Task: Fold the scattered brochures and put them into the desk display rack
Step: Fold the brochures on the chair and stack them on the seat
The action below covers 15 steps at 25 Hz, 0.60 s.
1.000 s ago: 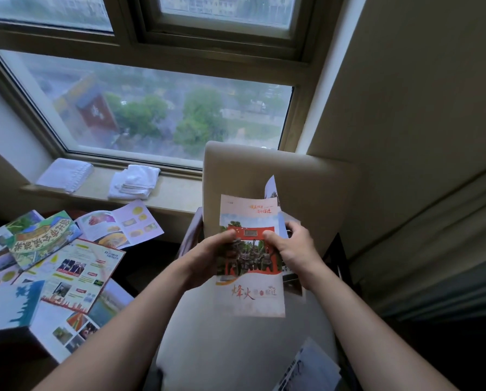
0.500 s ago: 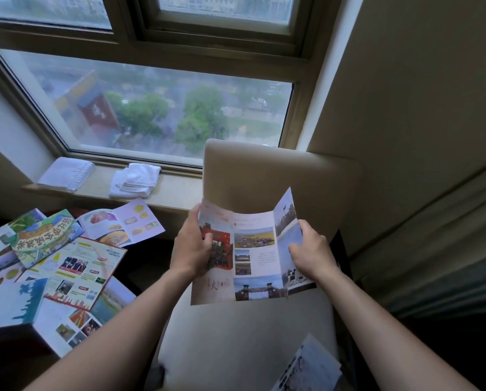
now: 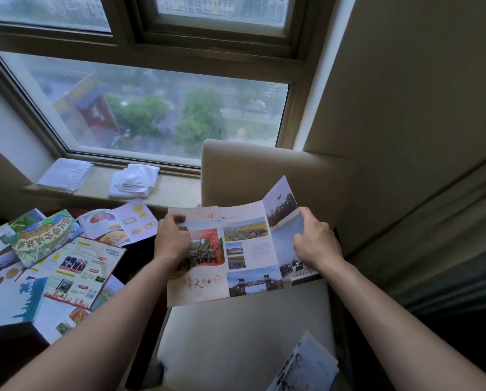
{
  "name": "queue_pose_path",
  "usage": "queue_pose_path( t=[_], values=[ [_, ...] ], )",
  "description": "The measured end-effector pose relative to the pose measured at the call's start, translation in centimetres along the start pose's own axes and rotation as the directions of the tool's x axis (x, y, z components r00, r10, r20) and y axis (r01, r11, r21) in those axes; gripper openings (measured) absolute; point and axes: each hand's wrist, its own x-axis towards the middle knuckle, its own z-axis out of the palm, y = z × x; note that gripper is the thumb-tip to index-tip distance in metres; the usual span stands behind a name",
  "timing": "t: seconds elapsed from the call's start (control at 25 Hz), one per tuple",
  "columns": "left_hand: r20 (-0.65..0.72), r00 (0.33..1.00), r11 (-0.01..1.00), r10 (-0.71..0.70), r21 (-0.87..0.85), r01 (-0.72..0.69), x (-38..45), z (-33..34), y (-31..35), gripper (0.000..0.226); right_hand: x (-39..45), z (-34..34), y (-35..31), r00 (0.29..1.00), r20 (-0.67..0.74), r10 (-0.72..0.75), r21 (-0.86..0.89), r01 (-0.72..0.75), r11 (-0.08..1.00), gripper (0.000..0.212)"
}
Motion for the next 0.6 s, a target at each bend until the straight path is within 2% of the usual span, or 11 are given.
queue_pose_path(
  t=[0.08, 0.16, 0.24, 0.32, 0.4, 0.48, 0.52, 0.6],
  values=[
    [0.064, 0.991, 0.949, -0.121, -0.286, 0.134, 0.1, -0.7, 0.4, 0.038, -0.1, 0.1, 0.1, 1.000, 0.009, 0.018, -0.004, -0.018, 1.000, 0.058],
    [0.170, 0.963, 0.835, -0.207, -0.483, 0.265, -0.1, -1.2, 0.8, 0.036, -0.2, 0.5, 0.0, 0.998, 0.040, 0.039, 0.066, -0.041, 0.997, 0.062],
    [0.247, 0.952, 0.804, -0.182, -0.520, 0.289, -1.1, -0.9, 1.7, 0.036, -0.5, 1.1, -0.4, 0.995, 0.083, 0.051, 0.178, -0.065, 0.982, 0.060],
    [0.279, 0.956, 0.817, -0.085, -0.531, 0.227, -2.6, 0.5, 3.1, 0.036, -1.0, 2.1, -1.3, 0.989, 0.143, 0.050, 0.262, -0.086, 0.961, 0.053],
    [0.311, 0.947, 0.886, 0.085, -0.458, 0.070, -4.4, 2.3, 4.7, 0.038, -1.4, 3.3, -2.4, 0.981, 0.189, 0.050, 0.390, -0.121, 0.913, 0.033],
    [0.282, 0.933, 0.961, 0.222, -0.225, -0.161, -5.4, 3.6, 5.7, 0.045, -1.5, 3.9, -3.1, 0.976, 0.206, 0.072, 0.526, -0.172, 0.833, 0.009],
    [0.258, 0.932, 0.966, 0.254, -0.116, -0.231, -5.6, 3.9, 6.0, 0.050, -1.4, 4.0, -3.2, 0.976, 0.205, 0.079, 0.566, -0.184, 0.803, 0.007],
    [0.279, 0.932, 0.972, 0.229, -0.021, -0.233, -6.1, 4.4, 6.5, 0.057, -1.3, 3.8, -3.3, 0.978, 0.201, 0.063, 0.608, -0.175, 0.774, 0.015]
  ],
)
